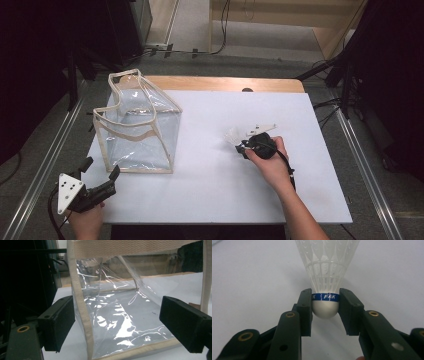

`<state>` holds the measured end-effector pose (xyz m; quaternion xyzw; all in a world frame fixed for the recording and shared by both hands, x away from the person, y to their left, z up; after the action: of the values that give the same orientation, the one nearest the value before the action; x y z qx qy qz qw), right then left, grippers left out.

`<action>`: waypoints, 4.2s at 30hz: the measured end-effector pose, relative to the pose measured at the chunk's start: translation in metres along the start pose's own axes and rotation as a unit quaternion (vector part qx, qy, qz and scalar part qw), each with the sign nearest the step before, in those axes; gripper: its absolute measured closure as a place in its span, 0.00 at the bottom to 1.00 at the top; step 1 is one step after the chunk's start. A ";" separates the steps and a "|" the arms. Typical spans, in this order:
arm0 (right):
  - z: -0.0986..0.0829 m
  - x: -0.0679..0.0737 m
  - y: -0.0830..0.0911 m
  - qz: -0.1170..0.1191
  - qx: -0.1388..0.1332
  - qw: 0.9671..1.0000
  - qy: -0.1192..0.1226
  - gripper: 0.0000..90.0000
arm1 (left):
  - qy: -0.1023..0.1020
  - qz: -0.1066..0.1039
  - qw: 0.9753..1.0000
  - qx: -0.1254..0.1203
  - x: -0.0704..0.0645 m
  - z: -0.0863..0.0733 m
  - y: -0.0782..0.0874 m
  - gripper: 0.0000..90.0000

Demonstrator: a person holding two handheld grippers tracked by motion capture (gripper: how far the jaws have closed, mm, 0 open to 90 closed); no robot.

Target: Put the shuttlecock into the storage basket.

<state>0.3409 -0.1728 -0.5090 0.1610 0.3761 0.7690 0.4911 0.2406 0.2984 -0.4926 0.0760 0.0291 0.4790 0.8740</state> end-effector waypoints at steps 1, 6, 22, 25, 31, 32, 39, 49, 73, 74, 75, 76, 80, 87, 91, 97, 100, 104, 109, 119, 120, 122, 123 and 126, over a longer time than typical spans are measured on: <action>0.001 0.000 0.000 0.001 -0.003 1.000 0.002 0.70 | 0.001 0.000 1.000 0.000 0.000 0.000 0.000 0.15; 0.004 0.000 0.002 0.004 -0.004 1.000 -0.001 0.70 | 0.001 0.000 1.000 -0.001 0.000 0.000 0.000 0.15; 0.015 0.003 0.006 0.016 -0.015 1.000 -0.004 0.70 | 0.002 -0.001 1.000 -0.002 0.000 0.000 0.000 0.15; 0.017 0.004 0.007 0.017 -0.019 1.000 -0.002 0.70 | 0.002 -0.001 1.000 -0.002 0.000 0.000 0.000 0.15; 0.024 0.007 0.008 0.019 -0.021 1.000 -0.002 0.70 | 0.002 -0.001 1.000 -0.002 0.000 0.000 0.000 0.15; 0.024 0.007 0.008 0.019 -0.021 1.000 -0.002 0.70 | 0.002 -0.001 1.000 -0.002 0.000 0.000 0.000 0.15; 0.033 0.011 0.010 0.021 -0.027 0.999 -0.002 0.70 | 0.002 -0.001 1.000 -0.002 0.000 0.000 0.001 0.15; 0.043 0.016 0.011 0.021 -0.034 0.999 0.002 0.70 | 0.002 -0.001 1.000 -0.002 0.000 0.000 0.000 0.15; 0.071 0.026 0.020 0.029 -0.059 0.998 0.010 0.70 | 0.003 -0.001 1.000 -0.002 0.000 0.000 0.001 0.15; 0.072 0.027 0.021 0.030 -0.060 0.998 0.010 0.70 | 0.003 -0.001 1.000 -0.002 0.000 0.000 0.001 0.15; 0.073 0.027 0.021 0.030 -0.059 0.998 0.010 0.70 | 0.003 -0.001 1.000 -0.002 0.000 0.000 0.001 0.15; 0.074 0.028 0.021 0.030 -0.060 0.998 0.009 0.70 | 0.003 -0.001 1.000 -0.002 0.000 0.000 0.001 0.15; 0.077 0.029 0.022 0.032 -0.065 0.997 0.012 0.70 | 0.003 -0.002 1.000 -0.002 0.001 0.000 0.001 0.15; 0.081 0.033 0.022 0.037 -0.069 0.997 0.011 0.70 | 0.002 -0.002 1.000 -0.003 0.000 0.000 0.001 0.15; 0.085 0.036 0.023 0.039 -0.072 0.997 0.014 0.70 | 0.003 -0.002 1.000 -0.003 0.000 0.000 0.001 0.15; 0.090 0.040 0.023 0.042 -0.077 0.996 0.014 0.70 | 0.003 -0.002 1.000 -0.004 0.001 0.000 0.001 0.15; 0.092 0.042 0.023 0.043 -0.079 0.996 0.016 0.70 | 0.003 -0.002 1.000 -0.004 0.001 0.000 0.001 0.15; 0.097 0.045 0.023 0.046 -0.082 0.995 0.018 0.70 | 0.003 -0.002 1.000 -0.003 0.000 0.000 0.001 0.15; 0.101 0.047 0.024 0.049 -0.086 0.995 0.020 0.70 | 0.003 -0.002 1.000 -0.004 0.001 0.000 0.001 0.15; 0.111 0.054 0.027 0.054 -0.094 0.994 0.024 0.70 | 0.003 -0.002 1.000 -0.005 0.001 0.000 0.001 0.15; 0.112 0.055 0.027 0.054 -0.094 0.994 0.024 0.70 | 0.003 -0.002 1.000 -0.005 0.001 0.000 0.001 0.15; 0.113 0.056 0.027 0.055 -0.096 0.994 0.026 0.70 | 0.003 -0.002 1.000 -0.005 0.001 0.000 0.001 0.15; 0.113 0.056 0.027 0.055 -0.096 0.994 0.026 0.70 | 0.003 -0.002 1.000 -0.004 0.001 0.000 0.001 0.15; 0.116 0.058 0.027 0.057 -0.095 0.994 0.026 0.70 | 0.003 -0.002 1.000 -0.004 0.001 0.000 0.001 0.15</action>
<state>0.3684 -0.0795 -0.4191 0.1147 0.3044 0.8317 0.4500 0.2401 0.2994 -0.4922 0.0710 0.0295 0.4773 0.8754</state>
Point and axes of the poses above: each handheld gripper's, and its own axes: y roughly backward along the jaws, z roughly out of its top, x roughly to its left, the point moved 3 cm from there along -y, roughly forward along the jaws, and after that the axes turned 13 degrees about -z, right-handed, at the moved point
